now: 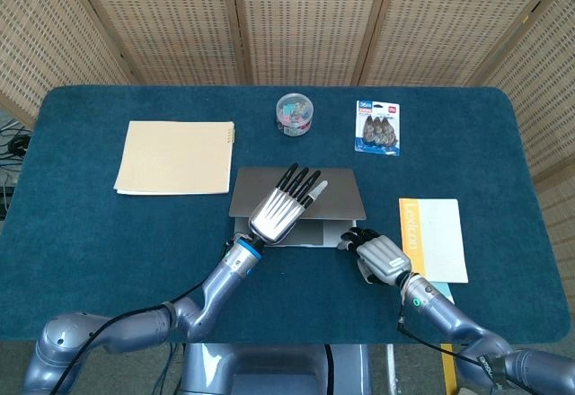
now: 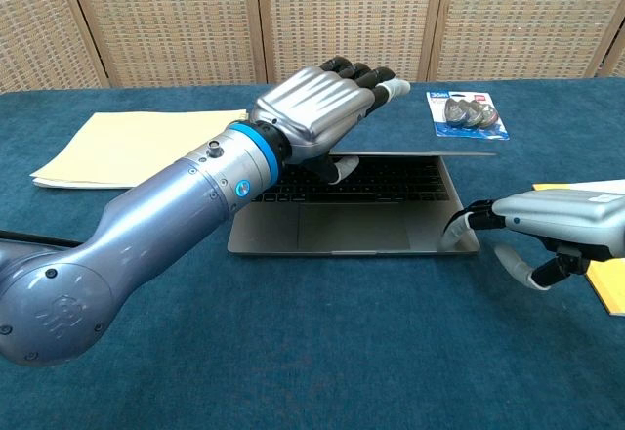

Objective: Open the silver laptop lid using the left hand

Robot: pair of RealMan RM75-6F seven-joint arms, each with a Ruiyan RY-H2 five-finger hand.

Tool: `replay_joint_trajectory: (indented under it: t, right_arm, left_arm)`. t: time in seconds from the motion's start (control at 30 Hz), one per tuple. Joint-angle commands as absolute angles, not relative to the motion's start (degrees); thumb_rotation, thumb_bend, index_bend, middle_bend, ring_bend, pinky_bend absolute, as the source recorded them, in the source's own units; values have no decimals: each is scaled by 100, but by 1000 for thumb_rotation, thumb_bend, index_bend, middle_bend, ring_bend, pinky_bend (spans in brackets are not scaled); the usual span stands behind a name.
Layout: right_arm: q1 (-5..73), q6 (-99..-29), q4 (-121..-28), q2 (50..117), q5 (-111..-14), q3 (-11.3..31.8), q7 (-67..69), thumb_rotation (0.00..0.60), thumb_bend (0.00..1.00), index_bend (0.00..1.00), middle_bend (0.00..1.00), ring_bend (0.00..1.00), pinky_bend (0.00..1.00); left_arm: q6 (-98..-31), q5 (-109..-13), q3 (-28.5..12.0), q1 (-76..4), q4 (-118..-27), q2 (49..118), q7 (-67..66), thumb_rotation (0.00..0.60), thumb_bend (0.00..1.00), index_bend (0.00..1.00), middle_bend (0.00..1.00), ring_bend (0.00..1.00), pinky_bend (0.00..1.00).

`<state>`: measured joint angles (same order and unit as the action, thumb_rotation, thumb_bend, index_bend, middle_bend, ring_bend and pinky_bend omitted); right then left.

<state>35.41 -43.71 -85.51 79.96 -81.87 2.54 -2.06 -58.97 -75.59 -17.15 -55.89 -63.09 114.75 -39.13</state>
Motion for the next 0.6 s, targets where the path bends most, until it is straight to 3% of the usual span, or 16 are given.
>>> replay_joint_trajectory:
  t: [0.03,0.6]
  right_arm:
    - [3581,-4308,-8542,8016,-8117,226,-276,600,855,199,139,45,128]
    - [3717,-4265,-8718,7932,-8086,122,-521,600,855,199,139,45,132]
  left_arm:
    - [-5894,-7536,-1725,-5618,-6306,11463,-3926,600,462,0,0,0,0]
    - [-5828,-7493,-1877,-5854,-6379,11186,-3956,600,454,0,0,0,0]
